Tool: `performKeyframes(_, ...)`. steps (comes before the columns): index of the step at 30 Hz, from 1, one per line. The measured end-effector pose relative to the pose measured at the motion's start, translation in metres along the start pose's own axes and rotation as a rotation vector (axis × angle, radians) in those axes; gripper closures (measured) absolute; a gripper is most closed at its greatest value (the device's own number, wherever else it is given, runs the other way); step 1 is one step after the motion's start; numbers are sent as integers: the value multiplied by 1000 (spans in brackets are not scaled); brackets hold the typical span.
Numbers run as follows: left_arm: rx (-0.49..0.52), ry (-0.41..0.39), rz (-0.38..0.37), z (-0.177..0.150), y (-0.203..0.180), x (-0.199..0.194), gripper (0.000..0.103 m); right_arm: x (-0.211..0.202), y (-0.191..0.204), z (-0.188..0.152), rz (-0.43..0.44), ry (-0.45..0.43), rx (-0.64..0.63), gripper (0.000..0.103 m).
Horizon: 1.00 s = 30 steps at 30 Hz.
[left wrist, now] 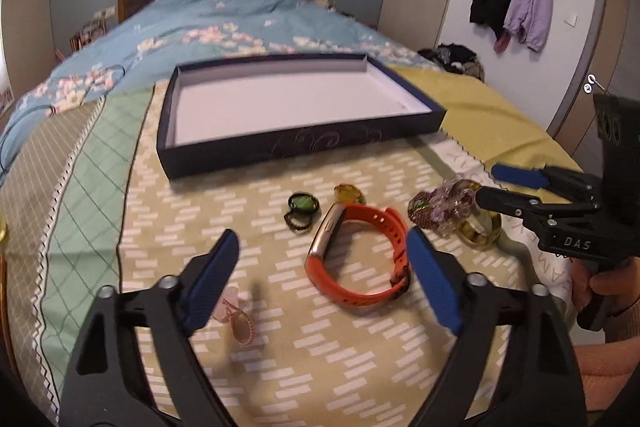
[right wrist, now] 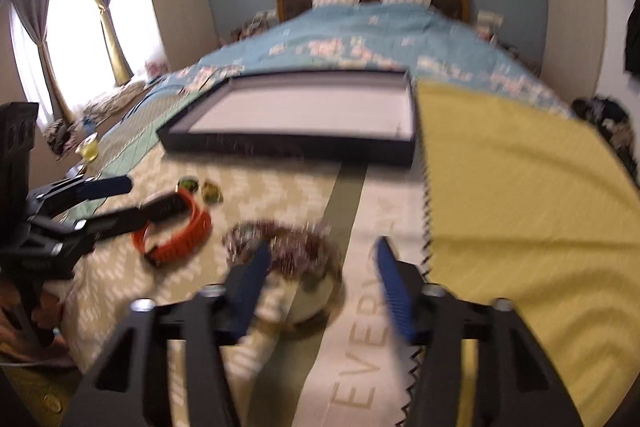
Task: Organize jewelry
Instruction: 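Grasp the orange watch band with the left tool while the right tool grasps the gold bangle, then carry the band and bangle into the dark-blue box and open both tools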
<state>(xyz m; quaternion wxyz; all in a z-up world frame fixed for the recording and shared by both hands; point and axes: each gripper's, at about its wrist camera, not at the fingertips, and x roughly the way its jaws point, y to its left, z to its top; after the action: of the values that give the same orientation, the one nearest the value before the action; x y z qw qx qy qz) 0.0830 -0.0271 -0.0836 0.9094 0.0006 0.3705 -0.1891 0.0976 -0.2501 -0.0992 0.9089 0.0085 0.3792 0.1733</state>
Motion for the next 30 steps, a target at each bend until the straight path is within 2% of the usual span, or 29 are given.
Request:
performKeyframes(5, 53, 34, 22, -1, -3, 11, 37, 8, -5, -5, 32, 40, 8, 74)
performKeyframes(12, 30, 120, -26, -1, -4, 21, 72, 8, -9, -1, 61, 57, 16, 84)
performKeyframes(16, 39, 125, -6, 1, -2, 22, 85, 11, -12, -1, 66, 77, 24, 94)
performKeyframes(22, 50, 113, 1, 5, 4, 18, 86, 5, -19, 1, 103, 60, 58, 97)
performKeyframes(30, 107, 34, -7, 23, 7, -4, 86, -11, -20, 21, 143, -2, 69, 96)
